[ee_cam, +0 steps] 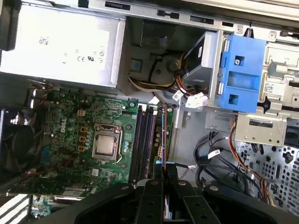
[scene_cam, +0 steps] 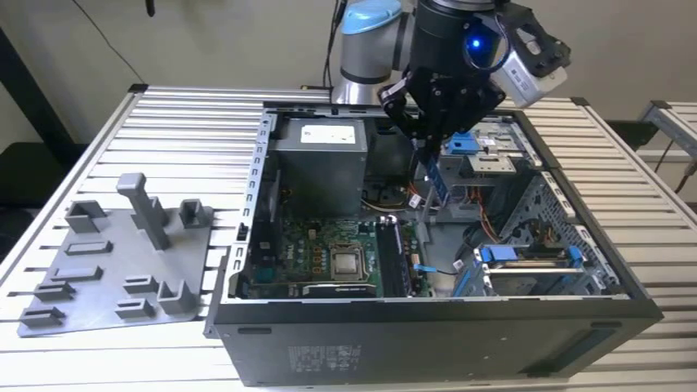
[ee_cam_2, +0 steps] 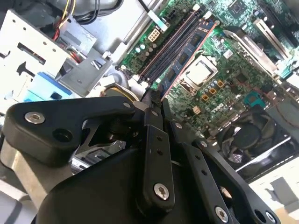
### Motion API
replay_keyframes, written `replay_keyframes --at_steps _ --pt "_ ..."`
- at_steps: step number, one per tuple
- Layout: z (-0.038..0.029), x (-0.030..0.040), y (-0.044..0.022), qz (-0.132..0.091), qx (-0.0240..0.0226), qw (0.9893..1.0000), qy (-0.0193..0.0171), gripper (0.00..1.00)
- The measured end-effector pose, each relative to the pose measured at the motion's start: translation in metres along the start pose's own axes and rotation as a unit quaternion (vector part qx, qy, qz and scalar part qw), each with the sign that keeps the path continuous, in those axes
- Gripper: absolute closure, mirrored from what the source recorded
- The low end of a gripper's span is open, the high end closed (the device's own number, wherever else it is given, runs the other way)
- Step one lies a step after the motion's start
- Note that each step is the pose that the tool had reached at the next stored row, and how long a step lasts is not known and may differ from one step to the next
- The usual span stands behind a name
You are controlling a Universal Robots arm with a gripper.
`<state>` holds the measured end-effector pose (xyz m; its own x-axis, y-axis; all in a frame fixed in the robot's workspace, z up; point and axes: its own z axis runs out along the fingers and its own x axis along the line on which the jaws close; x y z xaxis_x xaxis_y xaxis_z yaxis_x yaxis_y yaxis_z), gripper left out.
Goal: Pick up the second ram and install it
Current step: 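Insert the second ram into the second slot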
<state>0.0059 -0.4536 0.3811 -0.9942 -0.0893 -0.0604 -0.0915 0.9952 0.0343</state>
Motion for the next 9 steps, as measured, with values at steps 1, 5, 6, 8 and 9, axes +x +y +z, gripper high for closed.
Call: replay_keyframes --at_steps 1,5,6,8,9 --pt "0.0001 0.0000 0.0000 0.008 0.0004 1.0000 0.0000 0.86" --pt "0.0004 0.0001 0.0000 0.040 0.0022 0.9992 0.0009 0.86" --pt "0.0005 0.0001 0.0000 0.046 0.0025 0.9989 0.0017 0.86" --pt "0.0006 0.0001 0.0000 0.054 0.0029 0.9985 0.0040 0.86" --pt "0.0007 0.0001 0.0000 0.058 0.0030 0.9983 0.0055 0.86"
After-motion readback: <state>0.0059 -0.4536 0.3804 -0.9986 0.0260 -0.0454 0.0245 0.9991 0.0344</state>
